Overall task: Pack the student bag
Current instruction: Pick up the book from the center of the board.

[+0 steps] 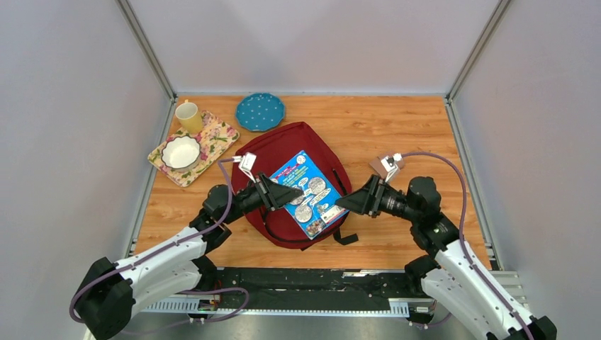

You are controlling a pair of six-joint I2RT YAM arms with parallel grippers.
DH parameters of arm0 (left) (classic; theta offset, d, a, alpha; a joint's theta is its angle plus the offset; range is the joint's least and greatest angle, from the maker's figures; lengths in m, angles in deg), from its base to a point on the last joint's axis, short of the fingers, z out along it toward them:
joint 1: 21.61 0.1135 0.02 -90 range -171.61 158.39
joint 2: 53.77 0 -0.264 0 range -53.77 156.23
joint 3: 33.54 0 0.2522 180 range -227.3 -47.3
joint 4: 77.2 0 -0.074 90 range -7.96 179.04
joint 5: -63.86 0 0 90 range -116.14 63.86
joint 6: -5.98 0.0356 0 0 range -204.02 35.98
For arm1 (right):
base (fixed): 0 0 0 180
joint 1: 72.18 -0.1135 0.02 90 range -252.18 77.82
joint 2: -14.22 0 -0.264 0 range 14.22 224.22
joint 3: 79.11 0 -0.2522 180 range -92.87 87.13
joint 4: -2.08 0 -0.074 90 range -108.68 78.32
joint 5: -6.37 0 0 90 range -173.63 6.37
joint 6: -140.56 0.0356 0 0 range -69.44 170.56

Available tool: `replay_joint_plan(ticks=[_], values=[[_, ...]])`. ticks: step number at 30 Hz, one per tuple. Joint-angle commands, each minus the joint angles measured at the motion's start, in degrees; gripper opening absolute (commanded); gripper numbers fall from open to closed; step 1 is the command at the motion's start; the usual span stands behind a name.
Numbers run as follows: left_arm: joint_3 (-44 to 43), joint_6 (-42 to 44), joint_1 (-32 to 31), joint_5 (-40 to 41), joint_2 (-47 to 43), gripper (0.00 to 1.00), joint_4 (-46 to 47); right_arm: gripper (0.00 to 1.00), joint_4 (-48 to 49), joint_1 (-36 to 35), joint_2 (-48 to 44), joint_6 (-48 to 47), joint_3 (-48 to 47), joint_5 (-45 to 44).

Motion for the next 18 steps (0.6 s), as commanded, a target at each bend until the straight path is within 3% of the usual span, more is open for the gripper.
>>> replay_joint_plan(ticks=[1,7,13,18], values=[[1.5,-1.5,-0.1,6.5,-4.1,0.0,11.9,0.76,-2.1,0.0,-6.4,8.3,7.3,-11.2],[3.7,-5.4,-0.2,10.0,-3.9,0.0,19.7,0.76,15.5,-0.1,-14.7,20.6,17.0,-11.9],[4.8,-9.5,-0.1,9.2,0.2,0.0,27.1,0.76,13.7,-1.5,-14.6,18.3,14.2,-12.2],[5.0,-13.1,-0.2,8.6,4.1,0.0,33.2,0.76,20.2,-2.8,-10.2,19.0,14.5,-12.0]])
